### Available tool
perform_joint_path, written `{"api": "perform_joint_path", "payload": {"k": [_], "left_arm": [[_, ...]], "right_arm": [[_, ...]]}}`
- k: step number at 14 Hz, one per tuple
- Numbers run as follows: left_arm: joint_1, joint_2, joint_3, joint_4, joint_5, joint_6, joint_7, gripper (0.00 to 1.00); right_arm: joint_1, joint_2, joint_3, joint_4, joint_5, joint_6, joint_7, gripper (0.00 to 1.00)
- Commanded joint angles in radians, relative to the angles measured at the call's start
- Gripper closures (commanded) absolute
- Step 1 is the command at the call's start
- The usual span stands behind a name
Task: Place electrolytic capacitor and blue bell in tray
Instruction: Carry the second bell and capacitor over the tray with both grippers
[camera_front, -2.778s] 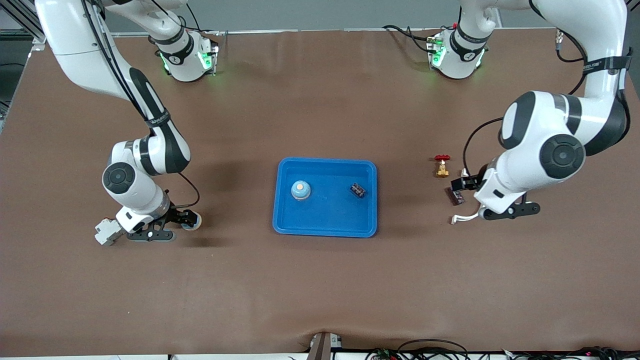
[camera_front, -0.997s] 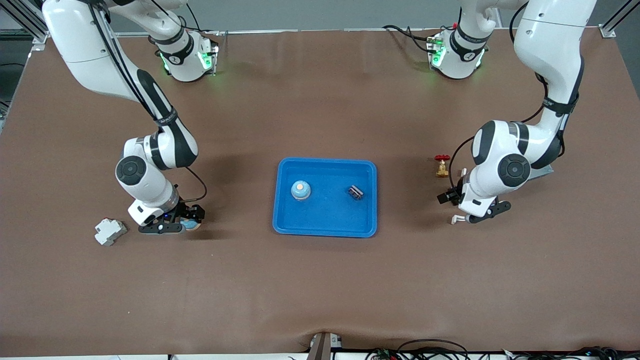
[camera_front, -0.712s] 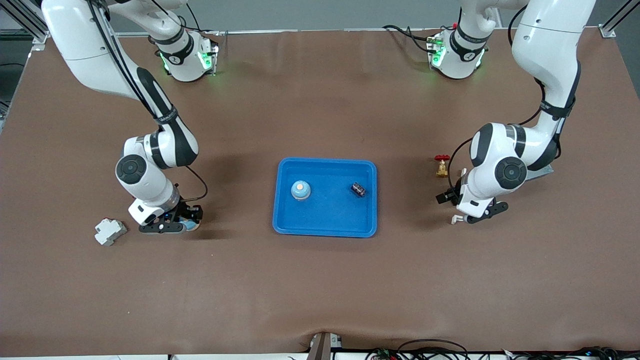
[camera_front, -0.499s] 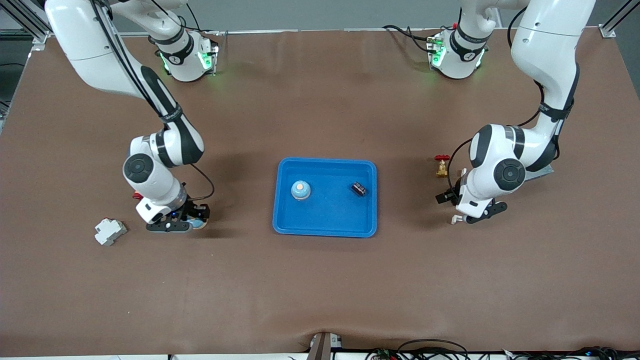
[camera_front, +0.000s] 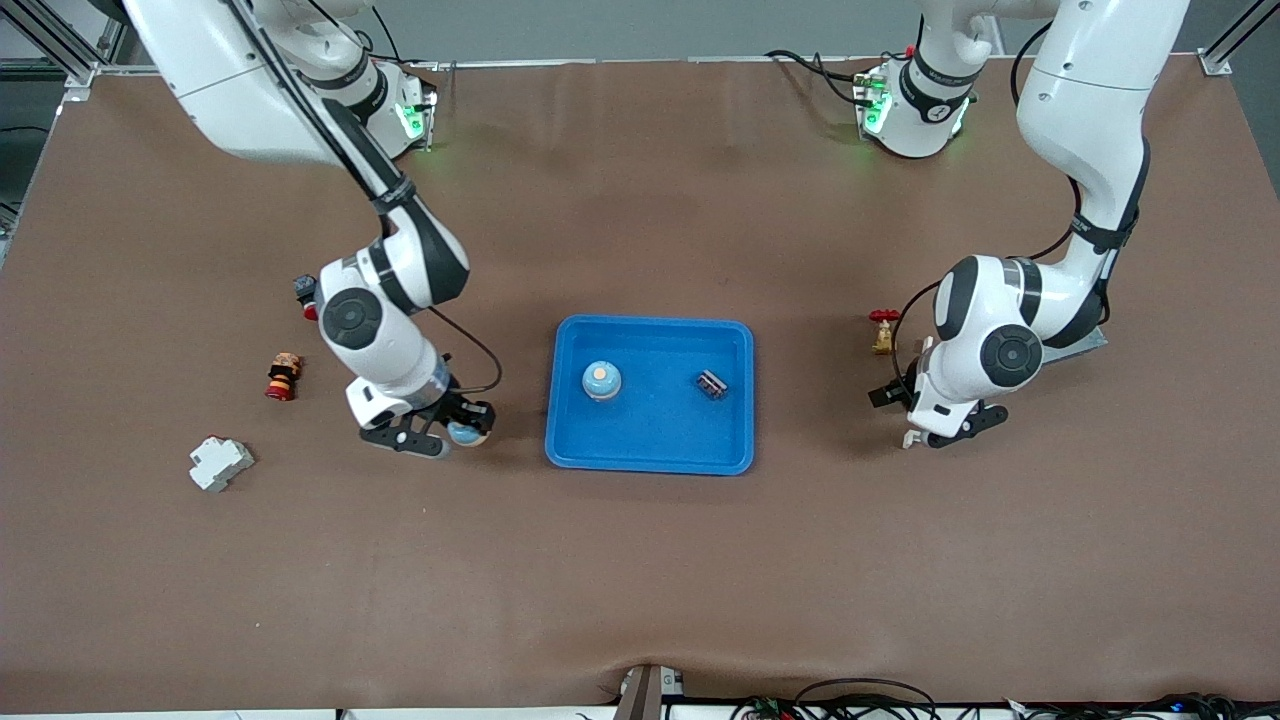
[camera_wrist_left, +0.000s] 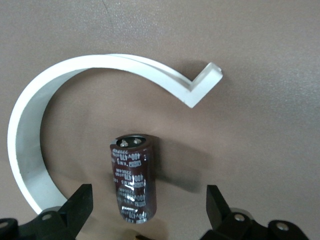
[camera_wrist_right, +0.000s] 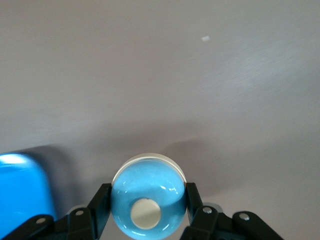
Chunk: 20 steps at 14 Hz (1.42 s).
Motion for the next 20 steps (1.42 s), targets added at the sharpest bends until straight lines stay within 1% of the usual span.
{"api": "perform_joint_path", "payload": {"k": [1, 4, 5, 8, 10, 11, 13, 15, 18, 20], "left_arm": [[0.001, 0.008, -0.001, 0.001, 0.003, 0.028, -0.032, 0.00], [-0.002, 0.019, -0.001, 0.001, 0.003, 0.053, -0.073, 0.00], [0.000, 0.019, -0.001, 0.002, 0.003, 0.054, -0.075, 0.03], [0.003, 0.017, -0.002, 0.002, 0.002, 0.054, -0.076, 0.46], [0.007, 0.015, -0.002, 0.002, 0.002, 0.054, -0.076, 0.69], [0.007, 0.014, -0.002, 0.004, 0.002, 0.054, -0.076, 0.79], [0.007, 0.014, -0.002, 0.004, 0.002, 0.054, -0.076, 0.92], [0.007, 0.014, -0.002, 0.004, 0.002, 0.054, -0.076, 1.00], [0.000, 0.005, -0.002, 0.020, 0.002, 0.042, -0.113, 1.00], [-0.005, -0.003, -0.011, 0.059, 0.002, -0.020, -0.145, 1.00]], "right_arm": [[0.088, 0.010, -0.002, 0.104, -0.007, -0.097, 0.155, 1.00], [0.169, 0.071, -0.013, 0.217, -0.019, -0.174, 0.288, 1.00], [0.189, 0.088, -0.014, 0.238, -0.021, -0.180, 0.323, 1.00], [0.216, 0.111, -0.016, 0.258, -0.047, -0.180, 0.380, 1.00], [0.243, 0.131, -0.017, 0.286, -0.079, -0.182, 0.438, 1.00], [0.252, 0.142, -0.022, 0.295, -0.101, -0.182, 0.468, 1.00], [0.277, 0.158, -0.033, 0.318, -0.116, -0.182, 0.512, 1.00], [0.326, 0.180, -0.080, 0.342, -0.116, -0.182, 0.546, 1.00], [0.389, 0.223, -0.132, 0.392, -0.119, -0.180, 0.633, 1.00], [0.435, 0.241, -0.178, 0.410, -0.119, -0.177, 0.660, 1.00]]}}
